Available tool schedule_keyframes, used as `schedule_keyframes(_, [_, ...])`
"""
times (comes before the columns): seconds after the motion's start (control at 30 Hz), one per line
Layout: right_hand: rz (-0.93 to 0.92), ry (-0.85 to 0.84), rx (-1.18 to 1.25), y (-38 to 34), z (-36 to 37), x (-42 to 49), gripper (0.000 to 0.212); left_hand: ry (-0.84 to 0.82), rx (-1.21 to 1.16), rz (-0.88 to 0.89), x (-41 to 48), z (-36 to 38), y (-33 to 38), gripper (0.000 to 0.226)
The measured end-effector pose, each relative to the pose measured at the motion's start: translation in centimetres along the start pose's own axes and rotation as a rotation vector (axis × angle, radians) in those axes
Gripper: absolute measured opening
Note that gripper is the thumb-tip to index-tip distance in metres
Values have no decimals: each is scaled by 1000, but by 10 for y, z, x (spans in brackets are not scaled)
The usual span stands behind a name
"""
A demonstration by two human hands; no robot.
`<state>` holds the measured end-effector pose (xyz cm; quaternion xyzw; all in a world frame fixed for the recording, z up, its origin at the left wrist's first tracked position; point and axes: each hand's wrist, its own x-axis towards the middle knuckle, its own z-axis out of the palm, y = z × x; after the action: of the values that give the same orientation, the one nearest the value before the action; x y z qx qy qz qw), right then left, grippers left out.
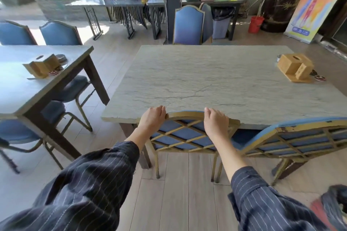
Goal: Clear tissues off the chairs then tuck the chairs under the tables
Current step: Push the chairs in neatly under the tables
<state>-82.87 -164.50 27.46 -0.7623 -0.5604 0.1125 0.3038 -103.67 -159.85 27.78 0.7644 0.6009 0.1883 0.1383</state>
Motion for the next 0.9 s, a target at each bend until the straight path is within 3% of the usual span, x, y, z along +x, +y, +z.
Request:
schedule_keyframes(0.07, [1, 117, 38, -26, 15, -22, 36, -13, -45, 31, -15, -8, -7, 31])
schedule_keyframes(0.13, [-69, 129, 27, -57, 31, -42, 34, -10, -55, 38, -27, -18, -22, 27])
schedule_keyframes(0.2, [-223, 56, 12, -88, 44, -52, 28, -1, -46, 20, -34, -32, -39, 25])
schedule_keyframes(0.3, [-359, -203, 24, -130, 66, -56, 26, -28, 4, -44, -35, -60, -71, 26])
schedule_keyframes(0.37, [-368, -350, 41, -157, 84, -55, 27, -59, 54, -103, -32, -79, -102, 28])
schedule_keyframes(0.5, [-388, -474, 11, -215, 127, -46, 28, -52, 90, -189, -24, -119, -184, 27])
schedule_keyframes(0.67, [-328, -485, 17, -295, 193, -20, 29, -62, 204, -250, 3, -166, -286, 27])
schedule_keyframes(0.9, [-246, -586, 87, -391, 289, 19, 36, -241, 250, -286, 80, -196, -401, 26])
